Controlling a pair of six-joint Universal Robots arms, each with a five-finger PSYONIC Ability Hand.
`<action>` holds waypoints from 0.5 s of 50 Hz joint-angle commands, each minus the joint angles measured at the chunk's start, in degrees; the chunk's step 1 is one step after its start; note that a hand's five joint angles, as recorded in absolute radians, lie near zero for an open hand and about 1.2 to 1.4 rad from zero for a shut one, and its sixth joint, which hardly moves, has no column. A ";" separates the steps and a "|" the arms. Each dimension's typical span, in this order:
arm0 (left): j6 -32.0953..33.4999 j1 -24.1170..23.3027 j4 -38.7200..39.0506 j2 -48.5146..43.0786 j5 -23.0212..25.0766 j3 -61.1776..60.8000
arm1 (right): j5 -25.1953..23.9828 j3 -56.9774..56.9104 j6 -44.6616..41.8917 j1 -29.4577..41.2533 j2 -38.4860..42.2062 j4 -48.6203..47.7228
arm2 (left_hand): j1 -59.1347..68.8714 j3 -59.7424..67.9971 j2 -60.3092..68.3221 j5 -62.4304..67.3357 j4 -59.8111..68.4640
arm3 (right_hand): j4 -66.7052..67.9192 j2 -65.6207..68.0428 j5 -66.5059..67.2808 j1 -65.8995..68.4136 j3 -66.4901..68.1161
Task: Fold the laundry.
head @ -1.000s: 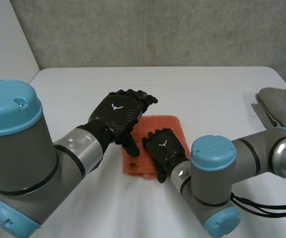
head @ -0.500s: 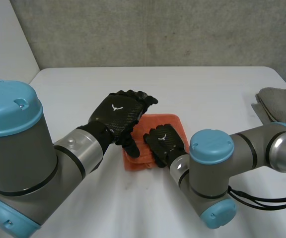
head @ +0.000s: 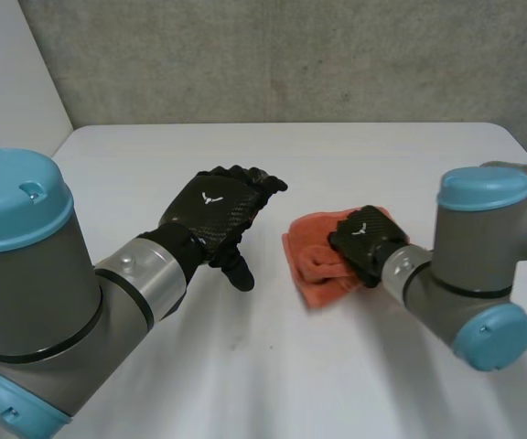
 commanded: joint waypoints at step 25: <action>-0.03 0.18 0.84 -0.35 -0.06 0.19 | -11.46 -15.96 -11.08 -21.06 5.51 -4.72 | -0.67 -1.61 -1.32 -2.38 -1.32 | 13.05 13.88 18.06 30.56 14.52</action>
